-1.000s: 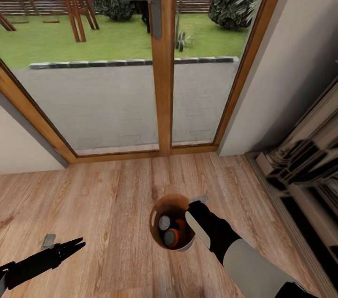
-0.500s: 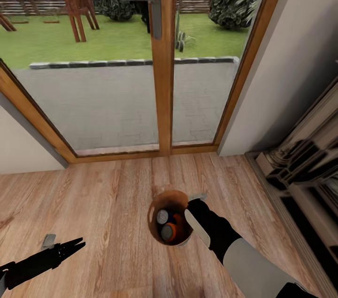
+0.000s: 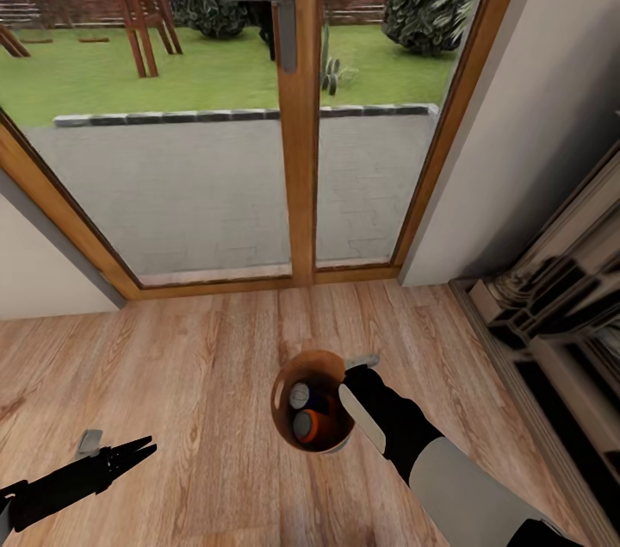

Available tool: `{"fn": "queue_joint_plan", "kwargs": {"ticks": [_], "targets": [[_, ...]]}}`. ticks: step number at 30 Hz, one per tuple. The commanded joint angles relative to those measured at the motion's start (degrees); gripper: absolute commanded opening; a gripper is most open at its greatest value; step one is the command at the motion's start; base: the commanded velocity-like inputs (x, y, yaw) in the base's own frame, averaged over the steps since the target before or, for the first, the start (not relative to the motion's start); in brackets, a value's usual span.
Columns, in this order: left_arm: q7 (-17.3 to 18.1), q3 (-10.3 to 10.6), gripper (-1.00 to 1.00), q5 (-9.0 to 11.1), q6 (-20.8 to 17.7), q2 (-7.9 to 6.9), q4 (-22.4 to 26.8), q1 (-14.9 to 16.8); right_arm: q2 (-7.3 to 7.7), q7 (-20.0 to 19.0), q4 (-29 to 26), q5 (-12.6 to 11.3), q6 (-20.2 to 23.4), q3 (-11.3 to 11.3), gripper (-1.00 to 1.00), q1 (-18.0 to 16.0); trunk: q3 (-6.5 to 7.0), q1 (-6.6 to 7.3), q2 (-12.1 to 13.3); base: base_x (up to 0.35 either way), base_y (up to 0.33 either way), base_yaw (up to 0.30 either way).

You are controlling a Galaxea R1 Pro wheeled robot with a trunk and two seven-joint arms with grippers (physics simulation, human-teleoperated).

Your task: Put the three can of soda from the living room inside the tash can in the kitchen.

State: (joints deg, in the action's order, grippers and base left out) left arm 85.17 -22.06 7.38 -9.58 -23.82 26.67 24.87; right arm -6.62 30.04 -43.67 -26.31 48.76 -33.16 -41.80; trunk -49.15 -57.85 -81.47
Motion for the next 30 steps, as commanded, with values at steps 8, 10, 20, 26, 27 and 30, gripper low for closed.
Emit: {"fn": "queue_joint_plan", "kwargs": {"ticks": [8, 10, 20, 26, 27, 30], "targets": [[0.0, 0.0, 1.00, 0.0, 0.0, 0.00, 0.0, 0.0, -0.01, -0.2, 0.0, -0.4, -0.2, 0.0, -1.00, 0.0, 0.00, 0.00, 0.0, 0.000, 0.000, 0.000], [0.0, 0.0, 1.00, 0.0, 0.0, 0.00, 0.0, 0.0, -0.01, -0.2, 0.0, -0.4, -0.2, 0.0, -1.00, 0.0, 0.00, 0.00, 0.0, 0.000, 0.000, 0.000], [0.0, 0.0, 1.00, 0.0, 0.0, 0.00, 0.0, 0.0, 0.19, -0.9, -1.1, -0.4, -0.2, 0.3, -1.00, 0.0, 0.00, 0.00, 0.0, 0.000, 0.000, 0.000], [0.0, 0.0, 1.00, 0.0, 0.0, 0.00, 0.0, 0.0, 2.11, -9.1, -3.8, -0.3, -0.2, 0.6, -1.00, 0.0, 0.00, 0.00, 0.0, 0.000, 0.000, 0.000], [0.0, 0.0, 1.00, 0.0, 0.0, 0.00, 0.0, 0.0, 2.68, -10.4, -3.9, -0.3, -0.2, 0.6, -1.00, 0.0, 0.00, 0.00, 0.0, 0.000, 0.000, 0.000], [-0.1, 0.0, 1.00, 0.0, 0.0, 0.00, 0.0, 0.0, 5.34, -15.5, -4.8, -0.3, -0.1, 0.8, -1.00, 0.0, 0.00, 0.00, 0.0, 0.000, 0.000, 0.000]]}}
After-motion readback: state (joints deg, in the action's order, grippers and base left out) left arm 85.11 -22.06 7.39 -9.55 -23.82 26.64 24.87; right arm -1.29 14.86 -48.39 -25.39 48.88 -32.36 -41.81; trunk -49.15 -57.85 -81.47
